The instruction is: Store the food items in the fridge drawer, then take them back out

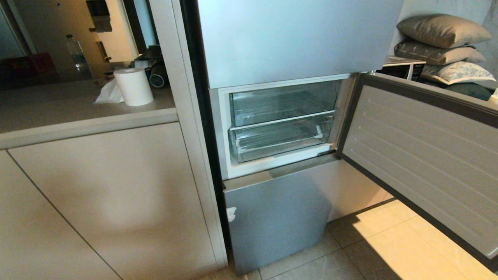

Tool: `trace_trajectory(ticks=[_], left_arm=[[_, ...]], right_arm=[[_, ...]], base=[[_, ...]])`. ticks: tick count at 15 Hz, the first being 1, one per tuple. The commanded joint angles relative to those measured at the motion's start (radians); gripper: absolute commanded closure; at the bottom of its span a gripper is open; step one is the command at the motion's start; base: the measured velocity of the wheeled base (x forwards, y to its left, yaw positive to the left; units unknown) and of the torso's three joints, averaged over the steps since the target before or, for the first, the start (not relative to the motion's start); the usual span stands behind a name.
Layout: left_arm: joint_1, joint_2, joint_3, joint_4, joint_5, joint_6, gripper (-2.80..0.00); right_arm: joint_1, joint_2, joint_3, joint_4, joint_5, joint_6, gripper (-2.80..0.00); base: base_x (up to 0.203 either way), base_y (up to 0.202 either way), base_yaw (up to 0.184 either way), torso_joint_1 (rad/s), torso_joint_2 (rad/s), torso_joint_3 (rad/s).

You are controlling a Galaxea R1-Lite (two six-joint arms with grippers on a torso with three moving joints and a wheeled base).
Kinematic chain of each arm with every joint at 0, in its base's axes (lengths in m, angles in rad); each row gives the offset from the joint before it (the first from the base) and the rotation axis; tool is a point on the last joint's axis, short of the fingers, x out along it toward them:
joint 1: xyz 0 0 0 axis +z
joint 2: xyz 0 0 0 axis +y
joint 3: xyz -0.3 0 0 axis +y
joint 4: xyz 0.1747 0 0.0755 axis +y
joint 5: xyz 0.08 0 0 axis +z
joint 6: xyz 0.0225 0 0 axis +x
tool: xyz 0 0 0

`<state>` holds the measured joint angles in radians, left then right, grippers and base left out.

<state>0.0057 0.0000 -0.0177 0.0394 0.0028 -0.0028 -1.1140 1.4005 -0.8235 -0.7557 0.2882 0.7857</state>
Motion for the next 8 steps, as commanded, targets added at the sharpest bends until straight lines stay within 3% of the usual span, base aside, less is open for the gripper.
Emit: trace_trajectory(ticks=[1,6,8], left_arm=[[0.0,0.0,-0.001,0.001,0.0,0.0,0.0],[0.0,0.0,0.001,0.001,0.0,0.0,0.0],[0.0,0.0,-0.001,0.0,0.0,0.0,0.0]], right_arm=[[-0.032,0.112,-0.002,-0.002,0.063,0.011,0.0],[-0.071,0.192,-0.001,0.019,0.216,0.057,0.0],[-0.075,0.202,0.001,0.019,0.263,0.124,0.0]], base=[[0.0,0.0,0.0,0.0,0.0,0.0],[0.0,0.0,0.0,0.0,0.0,0.0],[0.0,0.0,0.0,0.0,0.0,0.0]])
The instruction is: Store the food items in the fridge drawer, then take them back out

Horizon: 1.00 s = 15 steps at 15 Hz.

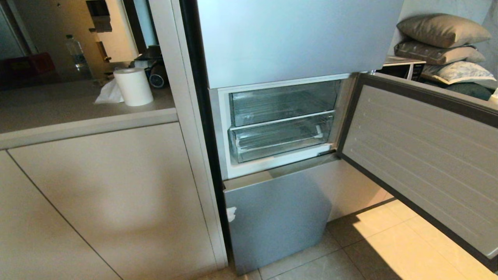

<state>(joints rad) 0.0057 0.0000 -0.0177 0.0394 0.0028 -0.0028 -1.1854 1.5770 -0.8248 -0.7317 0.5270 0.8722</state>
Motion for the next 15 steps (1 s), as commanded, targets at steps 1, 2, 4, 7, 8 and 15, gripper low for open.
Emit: trace_trajectory(ticks=[1,2,4,7,8,15], left_arm=[[0.0,0.0,0.0,0.001,0.0,0.0,0.0],[0.0,0.0,0.001,0.001,0.0,0.0,0.0],[0.0,0.0,-0.001,0.001,0.0,0.0,0.0],[0.0,0.0,0.001,0.001,0.0,0.0,0.0],[0.0,0.0,0.001,0.001,0.0,0.0,0.0],[0.0,0.0,-0.001,0.001,0.0,0.0,0.0]], right_arm=[[-0.005,0.026,0.009,-0.004,0.064,0.077,0.0],[-0.006,0.023,0.02,0.001,0.125,0.11,0.0],[-0.006,0.0,0.04,0.07,0.2,0.135,0.0],[-0.007,-0.077,0.071,0.149,0.319,0.138,0.0],[-0.011,-0.101,0.075,0.155,0.341,0.149,0.0],[-0.071,-0.192,-0.211,-0.05,0.322,0.536,0.0]], base=[[0.0,0.0,0.0,0.0,0.0,0.0],[0.0,0.0,0.0,0.0,0.0,0.0],[0.0,0.0,0.0,0.0,0.0,0.0],[0.0,0.0,0.0,0.0,0.0,0.0],[0.0,0.0,0.0,0.0,0.0,0.0],[0.0,0.0,0.0,0.0,0.0,0.0]])
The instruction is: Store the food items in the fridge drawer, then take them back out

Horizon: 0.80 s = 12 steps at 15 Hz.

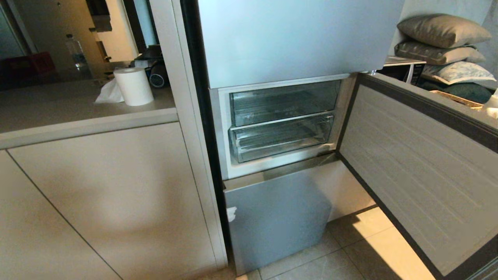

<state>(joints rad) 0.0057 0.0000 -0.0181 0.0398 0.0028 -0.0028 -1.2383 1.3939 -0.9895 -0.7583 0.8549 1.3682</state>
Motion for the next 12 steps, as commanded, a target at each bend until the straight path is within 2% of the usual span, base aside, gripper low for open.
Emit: trace_trajectory(ticks=[1,2,4,5,7,10,12], left_arm=[[0.0,0.0,0.0,0.0,0.0,0.0,0.0],[0.0,0.0,0.001,0.0,0.0,0.0,0.0],[0.0,0.0,0.0,0.0,0.0,0.0,0.0],[0.0,0.0,0.001,0.0,0.0,0.0,0.0],[0.0,0.0,0.001,0.0,0.0,0.0,0.0],[0.0,0.0,0.001,0.0,0.0,0.0,0.0],[0.0,0.0,0.0,0.0,0.0,0.0,0.0]], right_arm=[[-0.022,0.012,-0.046,-0.029,-0.038,0.012,0.0],[-0.023,0.053,-0.042,-0.032,-0.084,-0.039,0.0],[-0.012,0.133,-0.004,-0.031,-0.193,-0.27,0.0],[0.019,0.166,0.033,-0.031,-0.252,-0.391,0.0],[0.148,0.209,0.116,-0.032,-0.368,-0.564,0.0],[0.375,0.197,0.255,-0.037,-0.444,-0.693,0.0],[0.579,0.164,0.34,-0.037,-0.515,-0.753,0.0]], base=[[0.0,0.0,0.0,0.0,0.0,0.0],[0.0,0.0,0.0,0.0,0.0,0.0],[0.0,0.0,0.0,0.0,0.0,0.0],[0.0,0.0,0.0,0.0,0.0,0.0],[0.0,0.0,0.0,0.0,0.0,0.0],[0.0,0.0,0.0,0.0,0.0,0.0],[0.0,0.0,0.0,0.0,0.0,0.0]])
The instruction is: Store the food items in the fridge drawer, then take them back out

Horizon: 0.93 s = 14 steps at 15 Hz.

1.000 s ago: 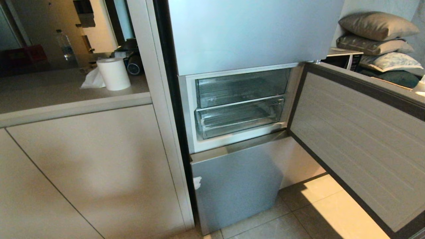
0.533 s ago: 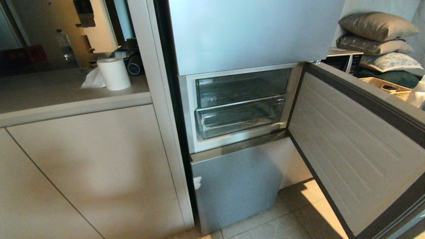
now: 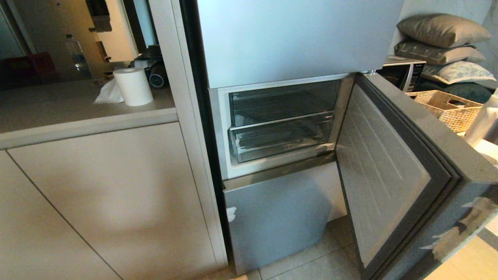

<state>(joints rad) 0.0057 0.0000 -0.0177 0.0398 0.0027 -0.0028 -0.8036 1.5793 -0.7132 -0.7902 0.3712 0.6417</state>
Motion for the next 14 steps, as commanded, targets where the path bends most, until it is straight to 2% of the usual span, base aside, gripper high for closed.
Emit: trace_trajectory(ticks=[1,4,6,8,11,14], left_arm=[[0.0,0.0,0.001,0.0,0.0,0.0,0.0],[0.0,0.0,-0.001,0.0,0.0,0.0,0.0],[0.0,0.0,0.0,0.0,0.0,0.0,0.0],[0.0,0.0,0.0,0.0,0.0,0.0,0.0],[0.0,0.0,-0.001,0.0,0.0,0.0,0.0],[0.0,0.0,0.001,0.0,0.0,0.0,0.0]], right_arm=[[0.255,-0.042,0.101,-0.006,-0.073,-0.047,0.0],[0.601,-0.093,0.178,-0.007,-0.206,-0.077,0.0],[0.827,-0.104,0.193,-0.007,-0.327,-0.087,0.0],[1.015,-0.093,0.18,-0.006,-0.435,-0.092,0.0],[1.232,0.033,0.081,-0.006,-0.572,-0.095,0.0],[1.349,0.218,-0.1,-0.022,-0.606,-0.094,0.0]], base=[[0.0,0.0,0.0,0.0,0.0,0.0],[0.0,0.0,0.0,0.0,0.0,0.0],[0.0,0.0,0.0,0.0,0.0,0.0],[0.0,0.0,0.0,0.0,0.0,0.0],[0.0,0.0,0.0,0.0,0.0,0.0],[0.0,0.0,0.0,0.0,0.0,0.0]])
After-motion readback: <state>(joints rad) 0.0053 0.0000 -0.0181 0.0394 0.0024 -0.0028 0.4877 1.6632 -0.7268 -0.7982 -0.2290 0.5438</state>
